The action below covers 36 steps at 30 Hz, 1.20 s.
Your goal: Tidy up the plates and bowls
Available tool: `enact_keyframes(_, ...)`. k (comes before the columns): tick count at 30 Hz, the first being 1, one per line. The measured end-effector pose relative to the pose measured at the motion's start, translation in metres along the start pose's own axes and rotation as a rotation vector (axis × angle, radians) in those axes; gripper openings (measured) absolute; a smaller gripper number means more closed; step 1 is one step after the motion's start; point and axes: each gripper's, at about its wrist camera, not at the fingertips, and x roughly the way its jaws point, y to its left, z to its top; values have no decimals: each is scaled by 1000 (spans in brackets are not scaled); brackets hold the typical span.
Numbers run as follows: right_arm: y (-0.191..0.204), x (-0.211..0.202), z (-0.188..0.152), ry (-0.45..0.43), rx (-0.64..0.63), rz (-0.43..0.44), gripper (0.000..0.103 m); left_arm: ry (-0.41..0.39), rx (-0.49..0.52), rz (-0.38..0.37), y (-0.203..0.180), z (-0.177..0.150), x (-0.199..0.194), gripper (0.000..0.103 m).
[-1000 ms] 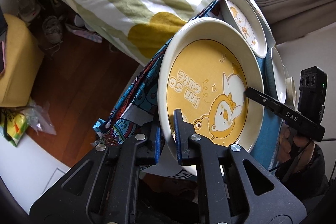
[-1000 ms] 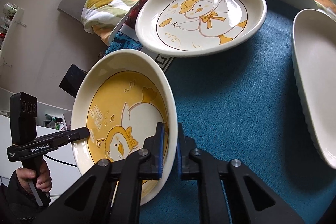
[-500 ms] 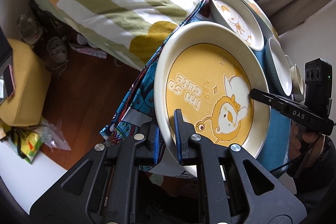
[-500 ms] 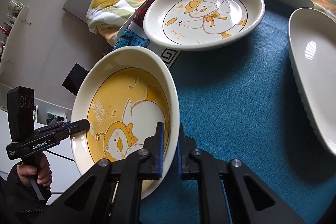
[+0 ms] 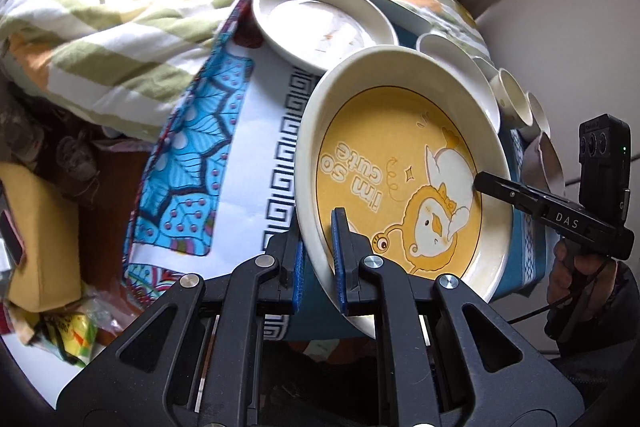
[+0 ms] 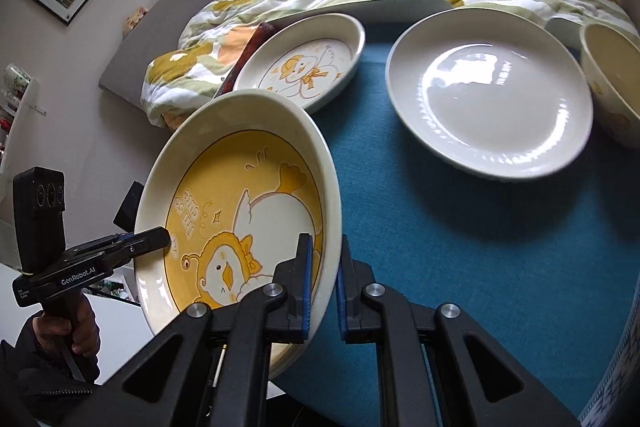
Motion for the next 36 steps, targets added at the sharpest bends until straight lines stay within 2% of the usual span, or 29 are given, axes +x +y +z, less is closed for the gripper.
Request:
enact_keyframes(7,-56,-56,-36,-77,134,-67,10,46,137,-59,-80,-6,25,10)
enact_keyframes(14,-121,-99,-72,-102,218,-141,10,121,201,-118,-151,-30,68,10)
enact_keyframes(18,-150,-110,-86,-101,243,-166,10,150,208,-131,-177,-44,91,10)
enact_keyframes(28,-190,-111,-102,-103,250,-184,9,160,218,-136,-202,-58,126,10)
enact_keyframes(36,-201,-107,-108,-126,264,-152,10,141,220,-157,-201,-59,126,10)
